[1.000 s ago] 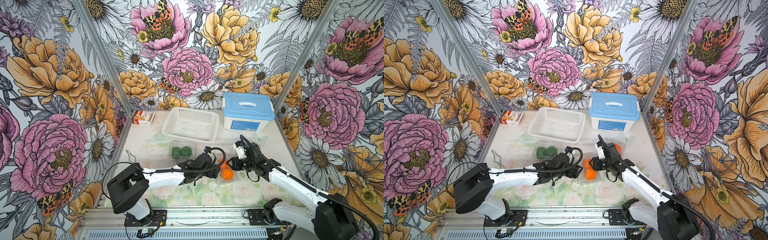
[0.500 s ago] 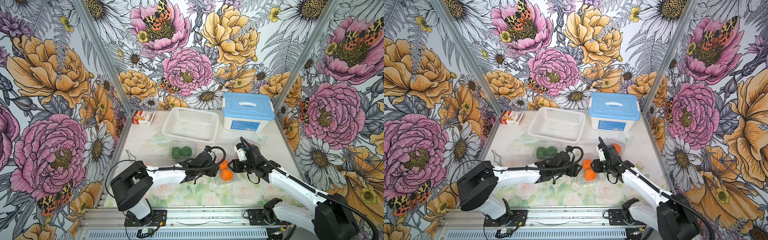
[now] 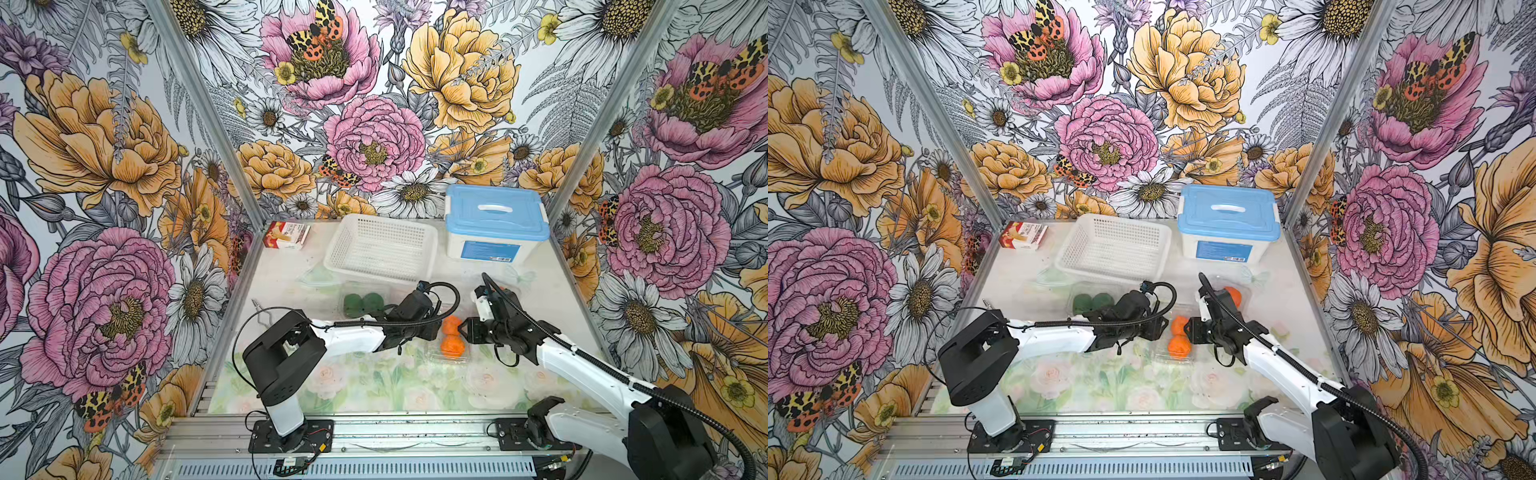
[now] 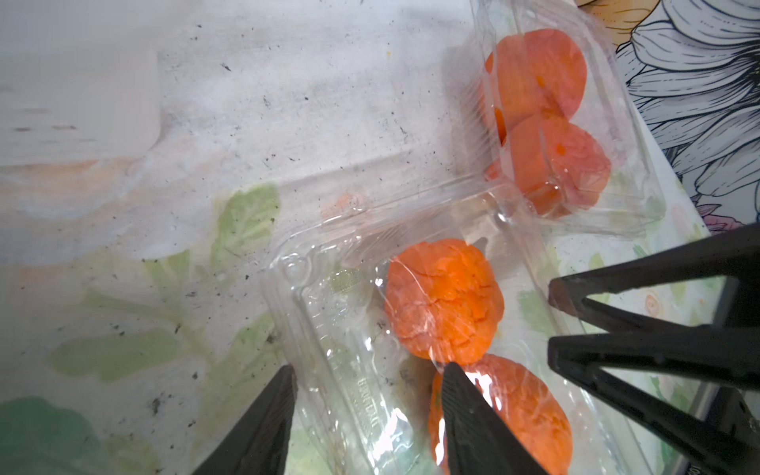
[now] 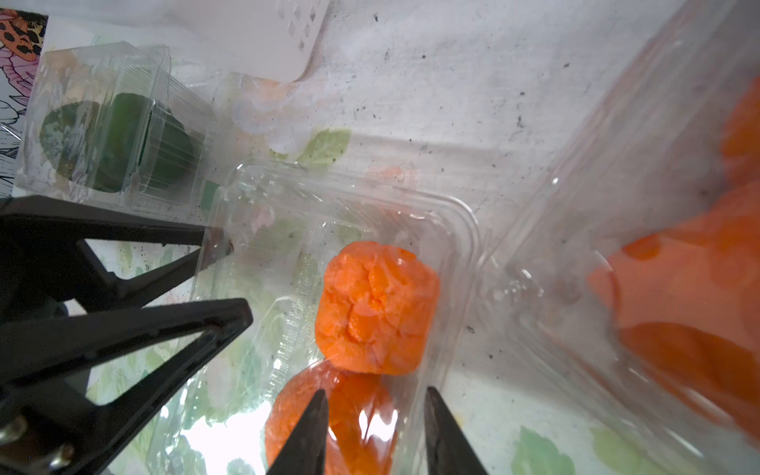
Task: Take oranges out of containers
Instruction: Adjust the packing box at the center of the board.
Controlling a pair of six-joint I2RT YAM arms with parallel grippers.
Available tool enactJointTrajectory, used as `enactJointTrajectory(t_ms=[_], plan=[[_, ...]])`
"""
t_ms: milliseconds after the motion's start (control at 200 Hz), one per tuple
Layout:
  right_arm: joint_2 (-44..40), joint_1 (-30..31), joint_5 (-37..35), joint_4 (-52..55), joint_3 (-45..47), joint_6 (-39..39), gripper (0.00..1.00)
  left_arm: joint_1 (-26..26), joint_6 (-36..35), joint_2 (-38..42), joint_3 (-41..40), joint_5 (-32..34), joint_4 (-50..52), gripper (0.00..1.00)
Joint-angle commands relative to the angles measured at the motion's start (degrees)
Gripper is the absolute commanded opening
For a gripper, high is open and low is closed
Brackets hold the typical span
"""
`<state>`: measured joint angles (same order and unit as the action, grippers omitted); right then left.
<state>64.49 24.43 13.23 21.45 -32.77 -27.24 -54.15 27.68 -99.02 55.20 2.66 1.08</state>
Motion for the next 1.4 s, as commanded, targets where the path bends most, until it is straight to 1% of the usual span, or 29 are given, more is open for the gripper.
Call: enactJointTrajectory(t_ms=[0, 145, 315, 375, 435, 525, 601, 691, 741, 841, 936, 1006, 1111, 1216, 1391], plan=[[1.3, 0.4, -0.5, -2.2, -0.4, -0.7, 0.38, 0.8, -2.1, -0.7, 1.1, -1.7, 0.7, 0.58], [3.1, 0.4, -0.8, -2.5, -1.8, -0.3, 0.38, 2.0, -2.7, -0.3, 1.6, -1.9, 1.1, 0.58], [5.9, 0.4, -1.7, -3.3, -3.8, 0.2, 0.37, 2.5, -3.6, 0.6, 1.8, -0.6, 3.1, 0.59], [7.1, 0.4, -1.6, -3.5, -4.8, 0.7, 0.37, 2.5, -3.5, 1.9, 0.9, -0.1, 3.1, 0.62], [8.4, 0.4, -1.7, -3.5, -5.8, 1.3, 0.37, 2.3, -3.3, 3.9, -0.4, 1.2, 3.2, 0.69], [9.8, 0.4, -1.7, -3.6, -6.9, 2.3, 0.37, 2.1, -3.2, 7.3, -2.4, 2.8, 3.9, 0.75], [10.0, 0.3, -2.1, -3.6, -7.4, 2.6, 0.37, 2.0, -2.9, 10.3, -3.7, 4.4, 5.4, 0.81], [9.6, 0.3, -3.3, -3.5, -7.6, 2.7, 0.37, 1.0, -2.1, 14.6, -6.4, 7.5, 5.8, 0.85], [9.3, 0.2, -3.7, -3.5, -7.6, 2.6, 0.38, 0.7, -1.6, 17.0, -7.8, 8.9, 6.3, 0.86], [8.6, 0.0, -3.1, -3.4, -7.6, 2.3, 0.38, 0.7, -1.0, 20.5, -10.5, 8.9, 7.7, 0.86], [7.8, 0.0, -2.3, -3.4, -7.5, 2.2, 0.38, 0.7, -0.2, 22.7, -13.6, 8.9, 8.1, 0.86], [7.0, 0.0, -2.0, -3.4, -7.2, 2.4, 0.37, 0.7, 0.9, 23.8, -15.6, 8.9, 8.0, 0.84], [5.6, 0.1, -2.5, -3.4, -6.5, 2.1, 0.37, 0.7, 2.1, 24.5, -17.9, 8.9, 6.9, 0.82], [4.7, 0.0, -3.2, -3.4, -5.6, 1.3, 0.38, 0.7, 2.5, 24.1, -19.2, 6.8, 4.7, 0.82], [4.3, 0.0, -2.4, -3.4, -4.9, 0.8, 0.38, 1.0, 2.1, 21.6, -18.8, 6.3, 3.8, 0.82]])
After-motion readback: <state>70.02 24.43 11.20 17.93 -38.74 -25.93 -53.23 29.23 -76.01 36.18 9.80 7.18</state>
